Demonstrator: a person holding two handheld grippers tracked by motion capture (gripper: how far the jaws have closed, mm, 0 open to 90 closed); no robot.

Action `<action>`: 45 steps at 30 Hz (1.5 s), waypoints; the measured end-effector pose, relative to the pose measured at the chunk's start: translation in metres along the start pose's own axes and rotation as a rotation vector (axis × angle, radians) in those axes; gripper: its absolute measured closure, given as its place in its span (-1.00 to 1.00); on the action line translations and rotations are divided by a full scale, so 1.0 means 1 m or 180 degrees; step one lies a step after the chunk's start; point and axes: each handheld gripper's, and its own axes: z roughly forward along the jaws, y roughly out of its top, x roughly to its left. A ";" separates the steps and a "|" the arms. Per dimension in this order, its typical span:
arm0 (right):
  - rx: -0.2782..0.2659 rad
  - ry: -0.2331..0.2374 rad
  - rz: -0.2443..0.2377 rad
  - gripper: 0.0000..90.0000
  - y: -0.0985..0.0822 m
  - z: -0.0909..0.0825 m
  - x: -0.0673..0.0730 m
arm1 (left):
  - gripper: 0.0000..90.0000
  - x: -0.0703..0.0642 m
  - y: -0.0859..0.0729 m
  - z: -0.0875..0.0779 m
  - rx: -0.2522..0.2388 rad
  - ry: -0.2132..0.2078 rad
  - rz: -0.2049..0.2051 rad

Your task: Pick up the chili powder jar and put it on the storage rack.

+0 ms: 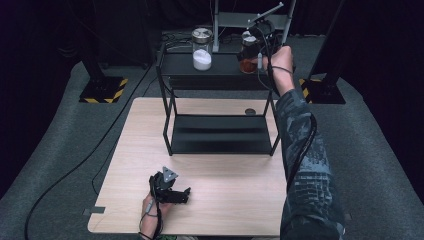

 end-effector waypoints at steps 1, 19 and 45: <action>0.0002 0.0008 0.0016 -0.31 0.000 0.001 -0.001 | -1.00 0.000 0.000 0.000 0.0000 0.0000 0.0000; -0.0185 -0.0002 0.0183 -0.31 -0.010 0.010 -0.003 | -1.00 0.000 0.000 0.000 0.0000 0.0001 0.0000; -0.0277 0.0150 0.0028 -1.00 -0.061 -0.036 0.008 | -1.00 0.000 0.000 0.000 -0.0001 0.0004 0.0000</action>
